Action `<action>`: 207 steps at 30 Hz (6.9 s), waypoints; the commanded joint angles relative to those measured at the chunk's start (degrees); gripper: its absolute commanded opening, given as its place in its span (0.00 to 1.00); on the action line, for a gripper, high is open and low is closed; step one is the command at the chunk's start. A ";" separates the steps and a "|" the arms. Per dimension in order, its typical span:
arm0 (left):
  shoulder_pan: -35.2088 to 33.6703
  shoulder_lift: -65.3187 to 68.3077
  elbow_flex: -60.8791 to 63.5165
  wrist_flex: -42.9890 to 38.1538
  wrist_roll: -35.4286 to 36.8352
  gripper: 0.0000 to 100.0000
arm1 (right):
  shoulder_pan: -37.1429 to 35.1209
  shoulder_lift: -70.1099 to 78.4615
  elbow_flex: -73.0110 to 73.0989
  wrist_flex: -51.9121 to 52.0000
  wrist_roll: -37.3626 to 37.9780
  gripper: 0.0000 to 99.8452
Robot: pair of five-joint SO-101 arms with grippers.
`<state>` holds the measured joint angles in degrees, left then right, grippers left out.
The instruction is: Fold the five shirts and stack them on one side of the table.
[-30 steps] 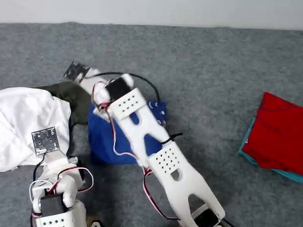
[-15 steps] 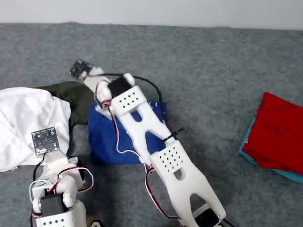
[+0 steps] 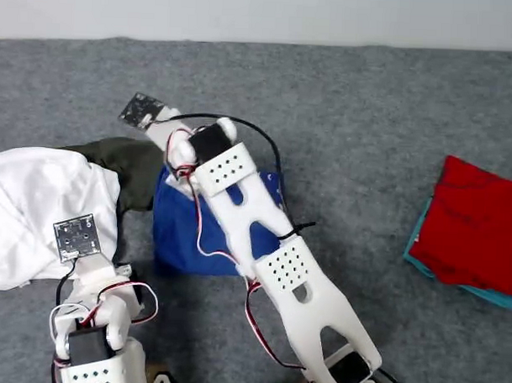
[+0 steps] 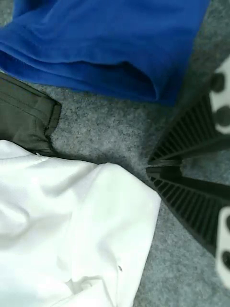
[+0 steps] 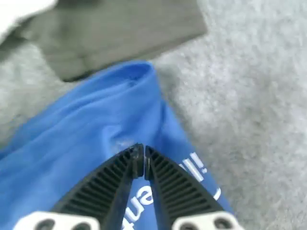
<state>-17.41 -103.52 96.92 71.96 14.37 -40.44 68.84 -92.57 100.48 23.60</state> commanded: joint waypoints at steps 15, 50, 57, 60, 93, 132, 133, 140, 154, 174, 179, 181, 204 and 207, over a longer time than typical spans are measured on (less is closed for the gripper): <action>0.44 -0.62 -0.48 0.26 0.53 0.01 | 6.55 -36.18 48.70 2.51 -18.02 0.01; 0.44 -0.62 -0.48 0.26 0.53 0.01 | 10.95 -26.15 75.25 -1.01 -18.55 0.01; 0.44 -0.62 -0.48 0.26 0.53 0.01 | 22.73 -31.08 75.34 1.71 -6.59 0.01; 0.44 -0.62 -0.48 0.26 0.53 0.01 | 31.08 -33.63 75.25 1.63 4.22 0.01; 0.44 -0.62 -0.48 0.26 0.53 0.01 | 32.31 -15.25 5.10 2.59 10.81 0.23; 0.44 -0.62 -0.48 0.26 0.53 0.01 | 4.79 -18.86 26.81 2.59 -8.09 0.01; 0.44 -0.62 -0.48 0.26 0.53 0.01 | 5.49 -19.38 26.29 2.51 -10.46 0.01; 0.44 -0.62 -0.48 0.26 0.53 0.01 | 11.47 -20.70 27.16 2.42 -31.21 0.02; 0.44 -0.62 -0.48 0.26 0.53 0.01 | 19.47 -20.18 29.10 2.24 -68.75 0.39; 0.44 -0.62 -0.48 0.26 0.53 0.01 | 24.31 -0.75 28.04 -2.15 -68.31 0.31; 0.44 -0.62 -0.48 0.26 0.53 0.01 | 24.31 -0.31 26.90 -1.54 -62.77 0.03; 0.44 -0.62 -0.48 0.26 0.53 0.01 | 24.40 -0.57 26.90 -0.66 -60.48 0.02; 0.44 -0.62 -0.48 0.26 0.53 0.01 | 39.52 -49.71 48.26 2.42 -25.49 0.01; 0.44 -0.62 -0.48 0.26 0.53 0.01 | 42.15 -57.19 52.31 2.42 -24.00 0.01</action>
<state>-17.41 -103.52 96.92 71.96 14.37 -0.88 22.15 -41.85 100.48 -2.33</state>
